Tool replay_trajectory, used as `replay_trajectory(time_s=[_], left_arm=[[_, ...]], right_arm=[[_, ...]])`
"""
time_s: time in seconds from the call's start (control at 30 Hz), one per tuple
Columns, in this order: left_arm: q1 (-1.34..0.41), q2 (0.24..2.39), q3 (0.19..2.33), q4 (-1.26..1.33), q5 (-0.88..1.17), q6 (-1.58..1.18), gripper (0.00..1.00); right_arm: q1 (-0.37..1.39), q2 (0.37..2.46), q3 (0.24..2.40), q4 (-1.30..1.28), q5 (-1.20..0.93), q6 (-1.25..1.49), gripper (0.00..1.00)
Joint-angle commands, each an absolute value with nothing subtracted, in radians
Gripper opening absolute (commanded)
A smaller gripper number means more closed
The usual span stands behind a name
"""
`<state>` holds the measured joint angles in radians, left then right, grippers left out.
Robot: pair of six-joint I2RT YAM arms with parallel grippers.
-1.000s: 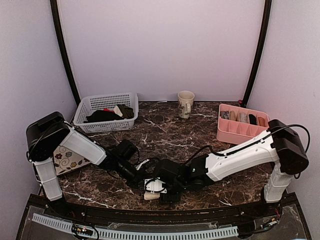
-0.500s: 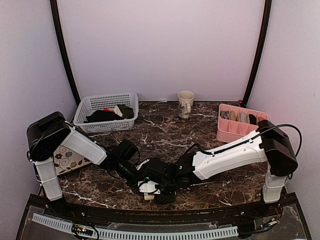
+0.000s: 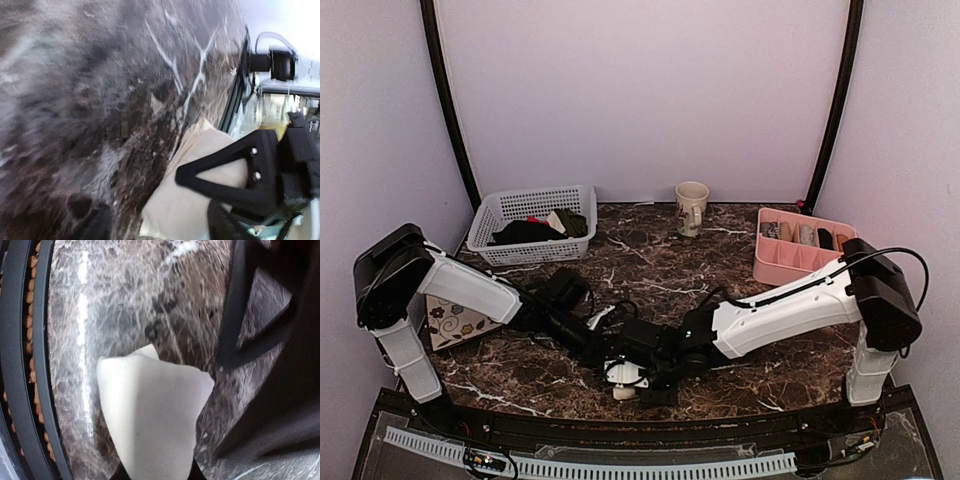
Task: Roll the underwear
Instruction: Pick up the underwear from the center of the board, then place the underwear in the storage box.
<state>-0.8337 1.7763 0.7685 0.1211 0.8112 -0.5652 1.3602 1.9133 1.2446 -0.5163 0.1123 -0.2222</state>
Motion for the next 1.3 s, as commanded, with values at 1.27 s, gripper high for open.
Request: replay_trajectory(time_s=[1.27], left_arm=[[-0.719, 1.335, 0.749, -0.138, 0.308, -0.385, 0.99]], right_arm=[[0.111, 1.681, 1.409, -0.679, 0.202, 0.266, 0.0]])
